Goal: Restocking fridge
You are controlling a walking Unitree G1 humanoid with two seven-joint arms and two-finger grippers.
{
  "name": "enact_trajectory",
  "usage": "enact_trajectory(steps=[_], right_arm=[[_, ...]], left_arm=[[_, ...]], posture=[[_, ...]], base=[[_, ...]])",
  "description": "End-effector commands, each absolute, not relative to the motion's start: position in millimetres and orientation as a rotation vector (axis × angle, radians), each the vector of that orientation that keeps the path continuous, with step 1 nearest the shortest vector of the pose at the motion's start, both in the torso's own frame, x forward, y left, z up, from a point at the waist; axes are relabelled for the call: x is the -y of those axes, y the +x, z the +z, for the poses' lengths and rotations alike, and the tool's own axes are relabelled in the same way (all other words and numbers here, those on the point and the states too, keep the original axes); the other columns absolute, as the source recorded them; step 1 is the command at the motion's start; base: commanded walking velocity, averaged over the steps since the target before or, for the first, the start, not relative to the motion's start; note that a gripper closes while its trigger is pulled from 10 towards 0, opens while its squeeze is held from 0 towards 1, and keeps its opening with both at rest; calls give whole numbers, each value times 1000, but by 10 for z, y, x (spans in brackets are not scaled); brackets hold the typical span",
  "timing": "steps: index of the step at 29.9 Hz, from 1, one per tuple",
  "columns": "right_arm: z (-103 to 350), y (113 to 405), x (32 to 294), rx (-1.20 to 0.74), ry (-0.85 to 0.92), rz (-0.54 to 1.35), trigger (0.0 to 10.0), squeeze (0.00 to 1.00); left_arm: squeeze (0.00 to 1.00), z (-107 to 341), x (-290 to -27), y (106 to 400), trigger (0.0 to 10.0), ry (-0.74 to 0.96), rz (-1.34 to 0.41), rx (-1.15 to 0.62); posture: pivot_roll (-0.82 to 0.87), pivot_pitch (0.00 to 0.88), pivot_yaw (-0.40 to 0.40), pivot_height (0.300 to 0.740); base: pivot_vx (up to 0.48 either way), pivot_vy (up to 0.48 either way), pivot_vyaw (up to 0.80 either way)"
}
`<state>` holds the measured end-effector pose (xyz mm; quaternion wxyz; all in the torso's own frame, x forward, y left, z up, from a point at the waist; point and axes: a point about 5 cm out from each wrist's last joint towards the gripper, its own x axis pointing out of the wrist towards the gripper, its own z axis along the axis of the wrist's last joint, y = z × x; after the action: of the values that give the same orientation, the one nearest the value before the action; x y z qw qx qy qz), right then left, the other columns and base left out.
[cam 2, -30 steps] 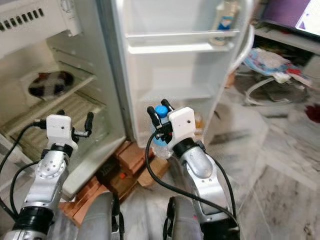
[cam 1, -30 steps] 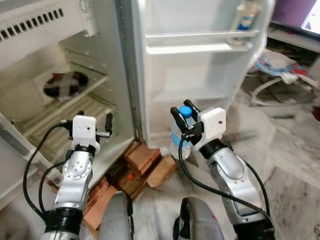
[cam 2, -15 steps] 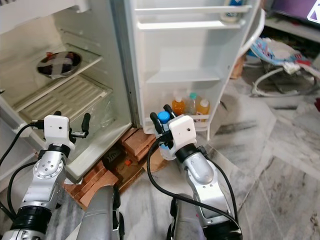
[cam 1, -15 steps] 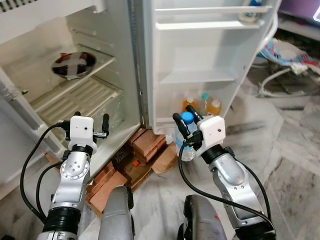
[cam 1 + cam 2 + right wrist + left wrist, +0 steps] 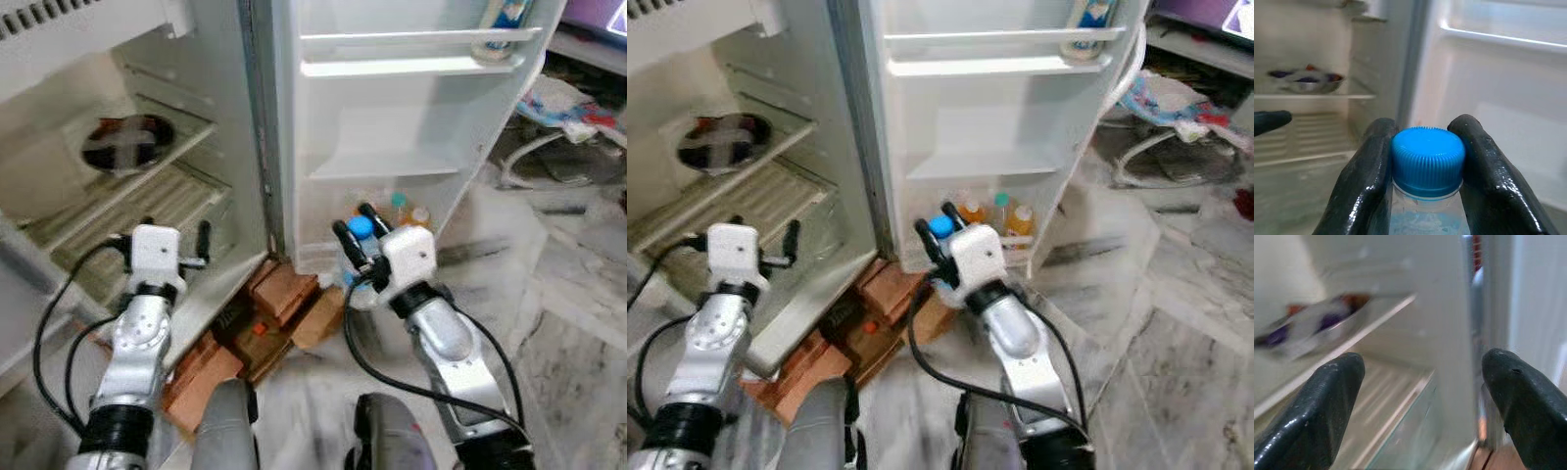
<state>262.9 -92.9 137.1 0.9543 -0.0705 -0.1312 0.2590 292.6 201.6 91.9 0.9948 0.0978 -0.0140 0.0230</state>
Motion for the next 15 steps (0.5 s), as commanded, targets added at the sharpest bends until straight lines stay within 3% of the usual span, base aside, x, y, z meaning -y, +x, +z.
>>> enact_trajectory(steps=[1, 8, 15], right_arm=[[1400, 2642, 1003, 281, -158, 501, 10000, 0], [1393, 2633, 988, 280, -158, 507, 10000, 0], [1396, 2624, 975, 285, -174, 527, 10000, 0]], left_arm=[[0, 906, -1944, 2921, 10000, 188, 28, 29], [0, 902, -1945, 2924, 10000, 185, 32, 24], [0, 894, -1931, 2909, 10000, 183, 38, 19]], posture=[[-25, 98, 7, 641], [-25, 101, 7, 641], [-25, 105, 8, 641]], base=[[431, 0, 0], [386, 0, 0], [0, 0, 0]])
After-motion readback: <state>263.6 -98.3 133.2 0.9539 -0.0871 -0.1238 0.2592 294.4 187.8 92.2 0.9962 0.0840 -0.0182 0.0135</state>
